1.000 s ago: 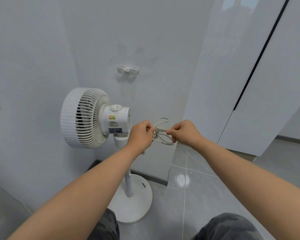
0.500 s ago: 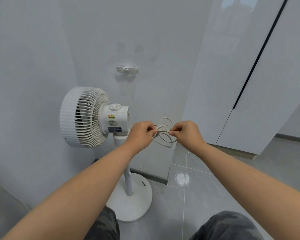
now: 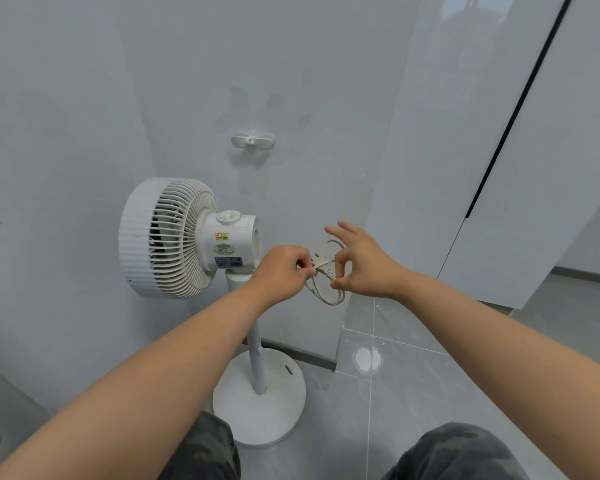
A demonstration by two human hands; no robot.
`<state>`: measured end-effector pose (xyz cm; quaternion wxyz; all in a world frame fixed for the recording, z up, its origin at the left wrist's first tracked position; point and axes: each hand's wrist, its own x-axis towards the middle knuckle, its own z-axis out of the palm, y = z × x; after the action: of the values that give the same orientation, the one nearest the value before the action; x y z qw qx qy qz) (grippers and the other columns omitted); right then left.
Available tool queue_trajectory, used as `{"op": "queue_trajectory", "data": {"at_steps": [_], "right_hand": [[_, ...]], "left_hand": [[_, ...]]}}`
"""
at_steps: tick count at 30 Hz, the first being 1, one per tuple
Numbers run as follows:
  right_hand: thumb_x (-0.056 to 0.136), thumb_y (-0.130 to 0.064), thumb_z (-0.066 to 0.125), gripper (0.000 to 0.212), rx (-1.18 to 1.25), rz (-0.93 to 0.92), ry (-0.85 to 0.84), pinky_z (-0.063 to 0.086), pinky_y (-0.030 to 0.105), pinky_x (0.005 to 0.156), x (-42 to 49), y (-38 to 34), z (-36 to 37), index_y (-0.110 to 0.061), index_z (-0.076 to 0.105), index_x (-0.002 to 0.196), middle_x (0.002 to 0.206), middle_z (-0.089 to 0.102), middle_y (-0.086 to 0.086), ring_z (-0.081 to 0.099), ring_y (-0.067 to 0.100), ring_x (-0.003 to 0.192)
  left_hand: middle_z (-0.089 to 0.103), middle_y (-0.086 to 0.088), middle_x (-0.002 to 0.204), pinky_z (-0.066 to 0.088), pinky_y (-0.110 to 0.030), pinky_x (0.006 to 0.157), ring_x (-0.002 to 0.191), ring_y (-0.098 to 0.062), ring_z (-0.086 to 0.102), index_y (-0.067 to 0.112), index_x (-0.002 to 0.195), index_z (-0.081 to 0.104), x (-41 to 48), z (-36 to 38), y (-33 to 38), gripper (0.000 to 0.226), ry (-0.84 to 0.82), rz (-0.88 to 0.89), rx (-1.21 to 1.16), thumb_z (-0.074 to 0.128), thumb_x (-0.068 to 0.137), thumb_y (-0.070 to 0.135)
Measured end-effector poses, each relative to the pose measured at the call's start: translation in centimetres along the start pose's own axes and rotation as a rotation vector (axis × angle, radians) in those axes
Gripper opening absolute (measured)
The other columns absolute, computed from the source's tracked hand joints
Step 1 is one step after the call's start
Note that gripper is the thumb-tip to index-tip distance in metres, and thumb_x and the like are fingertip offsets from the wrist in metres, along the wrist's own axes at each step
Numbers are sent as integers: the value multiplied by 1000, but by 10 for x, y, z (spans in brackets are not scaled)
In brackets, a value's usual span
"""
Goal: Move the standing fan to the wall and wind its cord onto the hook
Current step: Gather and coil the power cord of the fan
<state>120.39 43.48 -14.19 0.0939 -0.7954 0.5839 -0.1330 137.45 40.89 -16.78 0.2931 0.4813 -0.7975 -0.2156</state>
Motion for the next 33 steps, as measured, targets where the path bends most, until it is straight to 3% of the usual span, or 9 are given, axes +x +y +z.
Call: {"op": "queue_trajectory", "data": {"at_steps": [4, 9, 13, 16, 22, 28, 33], "right_hand": [[77, -14, 74, 21, 112, 67, -73, 32, 20, 97, 1, -3, -7, -14, 59, 62, 144, 44, 1, 44, 16, 129], [67, -11, 79, 32, 87, 125, 16, 52, 37, 82, 9, 5, -3, -19, 51, 53, 98, 69, 11, 63, 27, 91], [66, -9, 77, 32, 144, 146, 25, 44, 30, 60, 9, 5, 3, -16, 48, 78, 71, 55, -3, 51, 19, 66], [69, -4, 77, 42, 482, 235, -41, 44, 24, 54, 7, 5, 5, -14, 50, 99, 66, 55, -1, 51, 14, 58], [82, -7, 69, 7, 927, 337, -105, 32, 21, 44, 11, 10, 7, -10, 64, 78, 50, 40, -1, 35, 12, 46], [85, -15, 67, 6, 931, 379, -205, 29, 18, 43, 9, 12, 5, -10, 67, 85, 45, 35, -7, 29, 9, 47], [82, -9, 70, 17, 882, 356, -188, 20, 19, 44, 8, 11, 5, -9, 69, 99, 43, 50, -13, 27, 6, 43]], "left_hand": [[66, -6, 86, 38, -27, 69, 73, -16, 50, 6, 81, 67, 0, -6, -1, 11, -48, 30, 47, 63, 85, 15], [67, -5, 96, 43, -31, 77, 85, -20, 56, 8, 82, 66, 2, -9, -4, 9, -61, 65, 67, 63, 86, 15], [66, -7, 97, 44, -30, 80, 87, -20, 57, 5, 86, 66, 5, -10, -5, 9, -60, 94, 72, 63, 86, 13], [66, -6, 96, 46, -32, 80, 85, -20, 57, 4, 89, 67, 6, -13, -9, 11, -69, 99, 102, 62, 86, 13], [65, -6, 93, 40, -28, 77, 86, -21, 56, 7, 85, 64, 0, -6, -11, 8, -136, 223, 223, 61, 86, 14], [63, -6, 91, 36, -24, 71, 83, -22, 57, 6, 82, 63, 2, 0, -11, 9, -59, 241, 212, 61, 85, 15], [64, -7, 89, 37, -25, 71, 82, -23, 58, 6, 81, 64, 4, 2, -13, 11, -47, 257, 210, 63, 85, 16]]}}
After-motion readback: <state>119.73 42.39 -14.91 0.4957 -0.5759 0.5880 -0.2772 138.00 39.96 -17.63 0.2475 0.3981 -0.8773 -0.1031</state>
